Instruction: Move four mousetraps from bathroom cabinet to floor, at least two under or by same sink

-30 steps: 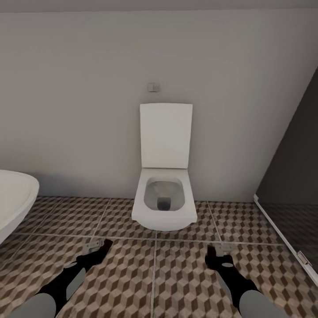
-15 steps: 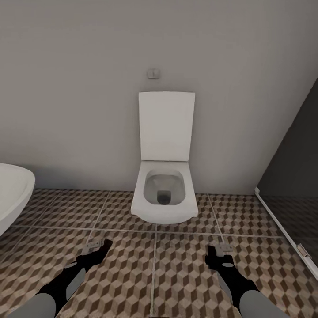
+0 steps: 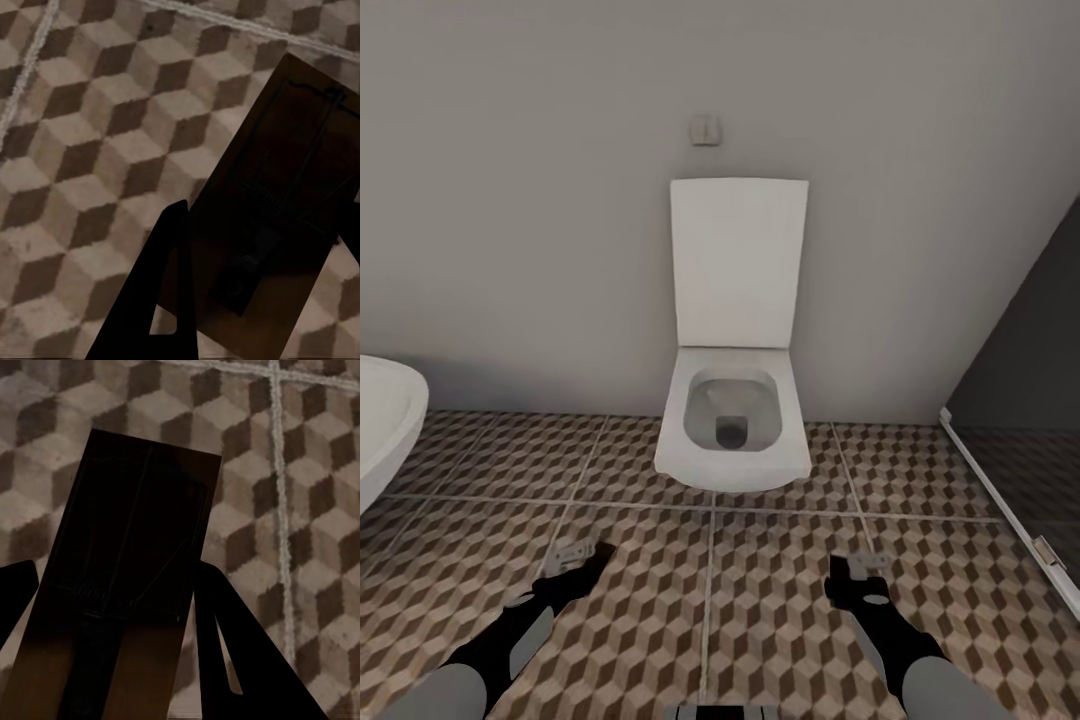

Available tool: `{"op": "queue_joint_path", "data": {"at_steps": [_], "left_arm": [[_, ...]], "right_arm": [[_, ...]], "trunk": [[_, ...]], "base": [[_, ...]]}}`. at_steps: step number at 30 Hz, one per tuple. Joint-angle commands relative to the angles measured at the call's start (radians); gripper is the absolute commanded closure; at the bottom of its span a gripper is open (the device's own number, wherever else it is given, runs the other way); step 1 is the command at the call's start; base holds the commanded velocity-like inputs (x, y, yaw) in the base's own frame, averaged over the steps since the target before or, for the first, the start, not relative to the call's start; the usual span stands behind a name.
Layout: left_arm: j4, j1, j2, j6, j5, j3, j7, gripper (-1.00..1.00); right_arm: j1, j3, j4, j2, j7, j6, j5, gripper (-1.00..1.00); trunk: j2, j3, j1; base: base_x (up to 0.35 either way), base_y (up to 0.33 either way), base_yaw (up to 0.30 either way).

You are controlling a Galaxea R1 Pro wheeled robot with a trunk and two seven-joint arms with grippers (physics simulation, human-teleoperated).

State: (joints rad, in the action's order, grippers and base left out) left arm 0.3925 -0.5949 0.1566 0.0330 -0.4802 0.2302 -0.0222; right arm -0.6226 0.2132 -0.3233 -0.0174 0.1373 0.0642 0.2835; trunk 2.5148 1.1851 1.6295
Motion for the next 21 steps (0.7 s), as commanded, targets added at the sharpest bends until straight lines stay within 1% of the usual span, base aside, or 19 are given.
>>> {"op": "queue_joint_path", "data": {"at_steps": [1,4,21], "left_arm": [[0.002,0.000,0.001,0.003,-0.009,0.007,-0.002,1.00],[0.002,0.000,0.001,0.002,-0.009,0.006,-0.002,1.00],[0.017,0.000,0.002,-0.004,-0.009,0.008,-0.001,1.00]], "right_arm": [[0.000,0.005,-0.004,-0.001,0.001,0.006,0.008,1.00],[0.000,0.005,-0.009,-0.002,0.001,0.006,0.008,1.00],[0.000,0.005,-0.014,-0.003,0.001,0.006,0.008,1.00]], "trunk": [[0.001,0.005,0.000],[0.001,0.016,0.002],[0.001,0.016,0.002]], "base": [[0.000,0.000,0.000],[0.000,0.000,0.000],[0.000,0.000,0.000]]}}
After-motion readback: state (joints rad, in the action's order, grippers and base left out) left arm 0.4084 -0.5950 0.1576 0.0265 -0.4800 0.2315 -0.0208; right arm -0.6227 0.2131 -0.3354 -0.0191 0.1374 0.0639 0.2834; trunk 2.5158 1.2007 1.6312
